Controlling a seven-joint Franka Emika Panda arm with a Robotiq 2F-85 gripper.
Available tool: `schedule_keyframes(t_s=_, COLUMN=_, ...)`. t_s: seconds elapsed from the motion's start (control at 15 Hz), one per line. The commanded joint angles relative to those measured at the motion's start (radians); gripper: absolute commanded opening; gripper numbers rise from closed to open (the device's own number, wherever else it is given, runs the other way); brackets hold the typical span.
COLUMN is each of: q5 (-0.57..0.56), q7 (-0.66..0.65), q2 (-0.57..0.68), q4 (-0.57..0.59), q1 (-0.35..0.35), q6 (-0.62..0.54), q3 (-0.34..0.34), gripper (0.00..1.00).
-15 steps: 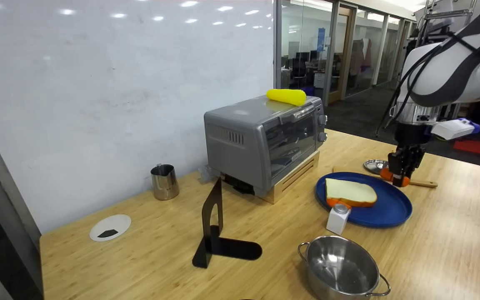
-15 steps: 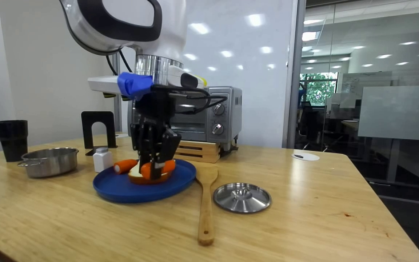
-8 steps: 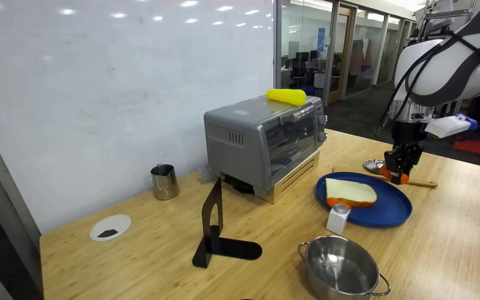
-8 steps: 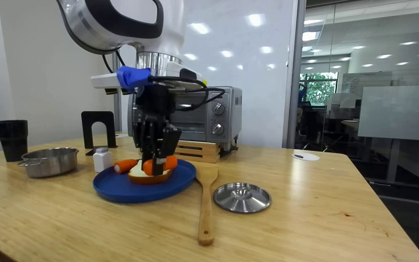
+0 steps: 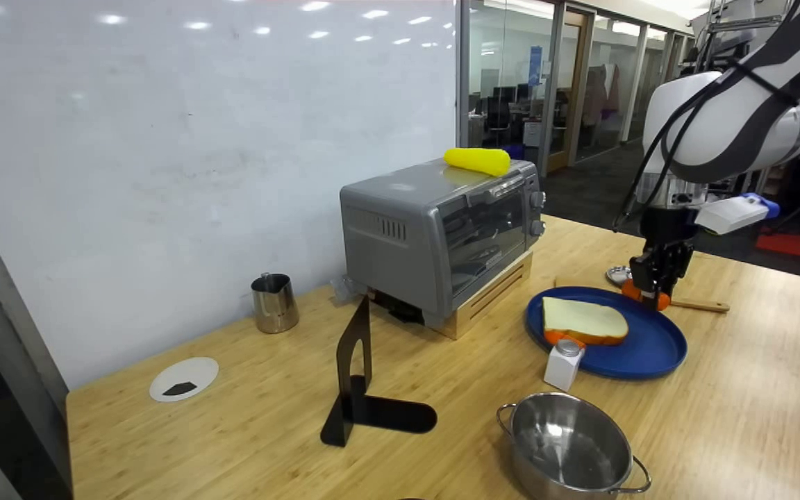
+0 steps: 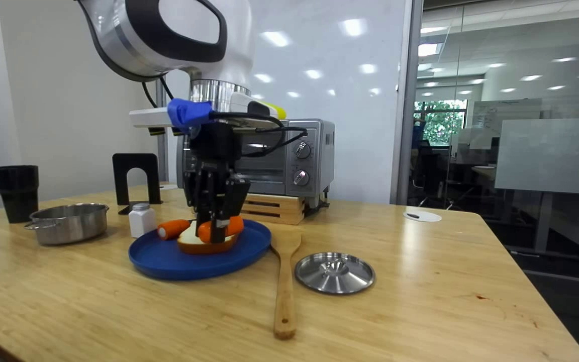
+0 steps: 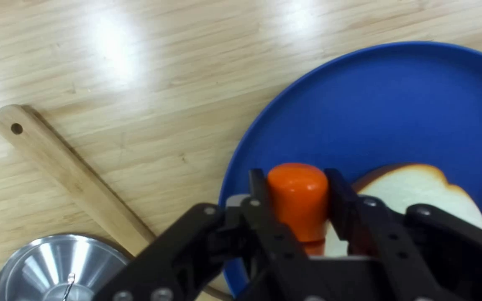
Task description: Pick up the lid from the pot and put it on the table, then pick up the orange object from the pot and put it on the table, then pick up the lid and put it back on the pot
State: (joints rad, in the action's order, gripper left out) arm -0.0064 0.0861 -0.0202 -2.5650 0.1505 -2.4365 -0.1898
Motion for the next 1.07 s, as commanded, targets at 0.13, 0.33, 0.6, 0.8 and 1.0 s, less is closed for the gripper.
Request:
schedule_keyframes(t_s=0.13, q5=0.001, q7=-0.006, q2=0.053, q4=0.027, q1=0.005, q6=-0.001, q3=0.009, gripper=0.13)
schedule_keyframes(t_s=0.33, q5=-0.006, q7=-0.011, q2=0.059, q4=0.032, q1=0.004, q6=0.0, q3=0.011, gripper=0.64)
schedule_keyframes(t_s=0.6, q5=-0.019, q7=-0.011, q2=0.037, q4=0.023, q1=-0.003, q6=-0.009, q3=0.019, gripper=0.92)
schedule_keyframes(t_s=0.8, q5=-0.027, q7=0.046, q2=-0.02, q4=-0.003, q1=-0.004, q6=-0.015, q3=0.027, gripper=1.0)
schedule_keyframes(t_s=1.0, q5=-0.006, q7=0.188, q2=-0.065, q4=-0.023, q1=0.01, q6=-0.029, q3=0.009, gripper=1.0)
